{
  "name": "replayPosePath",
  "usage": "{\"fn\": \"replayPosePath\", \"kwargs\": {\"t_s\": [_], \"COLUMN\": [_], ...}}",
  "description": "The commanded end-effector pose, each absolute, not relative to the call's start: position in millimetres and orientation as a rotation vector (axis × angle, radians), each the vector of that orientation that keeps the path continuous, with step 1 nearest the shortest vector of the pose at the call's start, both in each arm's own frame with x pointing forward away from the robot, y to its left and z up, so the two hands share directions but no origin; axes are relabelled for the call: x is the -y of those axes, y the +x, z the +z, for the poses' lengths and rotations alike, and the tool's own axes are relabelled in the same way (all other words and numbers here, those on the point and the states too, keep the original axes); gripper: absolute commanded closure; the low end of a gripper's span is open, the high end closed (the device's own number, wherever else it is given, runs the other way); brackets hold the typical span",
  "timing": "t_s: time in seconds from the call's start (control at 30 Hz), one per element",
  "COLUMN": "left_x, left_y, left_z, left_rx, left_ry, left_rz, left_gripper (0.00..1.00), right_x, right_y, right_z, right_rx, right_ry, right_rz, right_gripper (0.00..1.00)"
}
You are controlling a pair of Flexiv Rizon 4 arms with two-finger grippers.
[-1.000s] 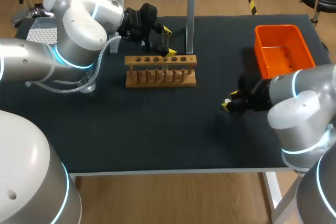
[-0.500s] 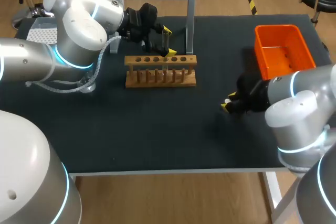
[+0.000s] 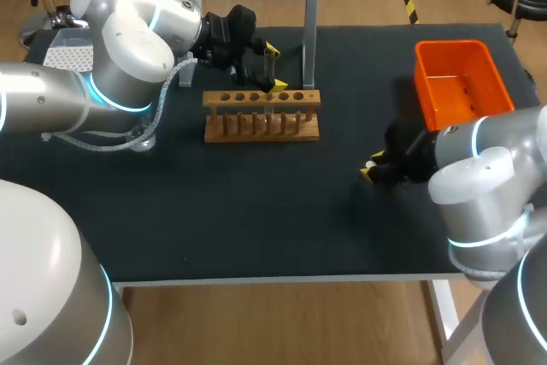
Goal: Invert the test tube, pick up the pipette, mount the tip to pipette, aspirate from beaker and dispense into the tube, eject the tip, return the pipette, and cap with the stopper.
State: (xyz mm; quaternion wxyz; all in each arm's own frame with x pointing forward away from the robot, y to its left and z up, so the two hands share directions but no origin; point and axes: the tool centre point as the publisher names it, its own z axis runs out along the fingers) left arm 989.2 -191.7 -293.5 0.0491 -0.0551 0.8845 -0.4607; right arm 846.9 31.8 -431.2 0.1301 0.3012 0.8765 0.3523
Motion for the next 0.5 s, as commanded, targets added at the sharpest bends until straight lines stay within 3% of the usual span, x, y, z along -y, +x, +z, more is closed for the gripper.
{"fn": "replayPosePath", "kwargs": {"t_s": [0.03,0.2,0.27,0.3,0.5], "left_x": [191.8,191.8,191.8,191.8,191.8], "left_y": [989.3,989.3,989.3,989.3,989.3], "left_z": [-292.6,-292.6,-292.6,-292.6,-292.6], "left_rx": [-2.699,-2.699,-2.699,-2.699,-2.699], "left_ry": [-0.168,-0.168,-0.168,-0.168,-0.168], "left_rz": [-1.4,-1.4,-1.4,-1.4,-1.4], "left_gripper": [0.0,0.0,0.0,0.0,0.0], "right_x": [-32.8,-31.3,-31.1,-31.0,-30.1], "right_y": [847.0,847.3,847.3,847.2,846.7], "right_z": [-430.6,-431.0,-431.1,-431.2,-431.2], "right_rx": [-2.55,-2.55,-2.55,-2.551,-2.551], "right_ry": [0.878,0.881,0.88,0.88,0.878], "right_rz": [1.013,1.008,1.006,1.006,1.005], "right_gripper": [0.62,0.76,0.89,1.0,1.0]}}
